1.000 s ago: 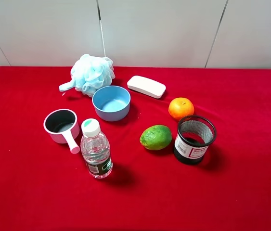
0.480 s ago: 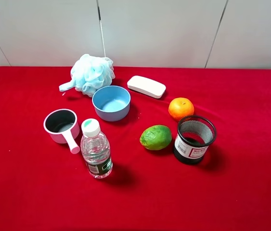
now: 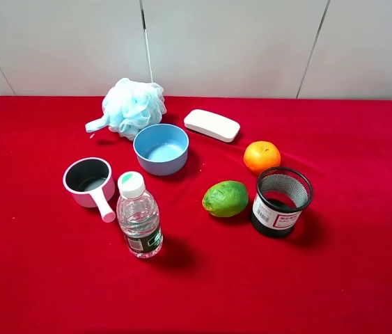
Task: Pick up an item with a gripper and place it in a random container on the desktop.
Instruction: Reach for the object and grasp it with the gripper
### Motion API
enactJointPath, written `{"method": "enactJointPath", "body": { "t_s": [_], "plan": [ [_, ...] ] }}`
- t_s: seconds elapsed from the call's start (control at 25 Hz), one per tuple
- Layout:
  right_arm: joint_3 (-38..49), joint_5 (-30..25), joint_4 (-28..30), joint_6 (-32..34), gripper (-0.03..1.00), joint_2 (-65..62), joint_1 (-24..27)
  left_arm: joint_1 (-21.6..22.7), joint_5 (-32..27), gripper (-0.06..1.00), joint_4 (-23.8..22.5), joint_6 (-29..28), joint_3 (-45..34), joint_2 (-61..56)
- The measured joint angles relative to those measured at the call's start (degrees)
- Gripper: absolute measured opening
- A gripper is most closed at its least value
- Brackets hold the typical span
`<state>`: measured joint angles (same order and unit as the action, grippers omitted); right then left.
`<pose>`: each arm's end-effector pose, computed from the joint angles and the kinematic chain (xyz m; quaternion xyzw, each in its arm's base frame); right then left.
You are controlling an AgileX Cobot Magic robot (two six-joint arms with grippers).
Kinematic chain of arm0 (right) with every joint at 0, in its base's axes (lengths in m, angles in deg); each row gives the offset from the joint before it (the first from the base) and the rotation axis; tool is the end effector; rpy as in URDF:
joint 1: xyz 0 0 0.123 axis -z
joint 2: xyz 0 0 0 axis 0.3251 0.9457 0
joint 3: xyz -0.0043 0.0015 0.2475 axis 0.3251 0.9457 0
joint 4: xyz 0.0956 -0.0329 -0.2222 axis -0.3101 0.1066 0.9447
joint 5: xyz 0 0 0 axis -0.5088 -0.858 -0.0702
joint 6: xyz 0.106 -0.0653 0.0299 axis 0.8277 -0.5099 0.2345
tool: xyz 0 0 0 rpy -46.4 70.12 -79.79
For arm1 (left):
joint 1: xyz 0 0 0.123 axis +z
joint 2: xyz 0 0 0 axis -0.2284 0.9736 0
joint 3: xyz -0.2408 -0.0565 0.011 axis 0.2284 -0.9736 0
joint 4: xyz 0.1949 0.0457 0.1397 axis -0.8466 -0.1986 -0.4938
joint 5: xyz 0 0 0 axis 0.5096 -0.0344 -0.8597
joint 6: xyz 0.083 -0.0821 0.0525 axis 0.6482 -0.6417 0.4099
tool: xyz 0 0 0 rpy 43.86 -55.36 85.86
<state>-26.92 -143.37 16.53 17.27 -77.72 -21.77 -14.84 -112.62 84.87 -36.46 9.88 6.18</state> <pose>0.0630 -0.0049 0.2717 -0.0312 0.8409 -0.0304 0.5394 0.0588 -0.0085 0.2531 0.0764 0.8530 0.0002 0.5163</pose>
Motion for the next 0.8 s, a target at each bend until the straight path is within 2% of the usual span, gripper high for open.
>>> {"method": "enactJointPath", "body": {
  "t_s": [0.56, 0.8],
  "plan": [
    [-17.25, -0.06, -0.74, -0.89, 0.69, 29.07, 0.0, 0.0, 0.0, 0.99, 0.0, 0.0, 0.0, 0.0],
    [-25.76, -3.86, -2.26, -2.9, 0.69, 42.39, 0.0, 0.0, 0.0, 0.99, 0.0, 0.0, 0.0, 0.0]
  ]
}}
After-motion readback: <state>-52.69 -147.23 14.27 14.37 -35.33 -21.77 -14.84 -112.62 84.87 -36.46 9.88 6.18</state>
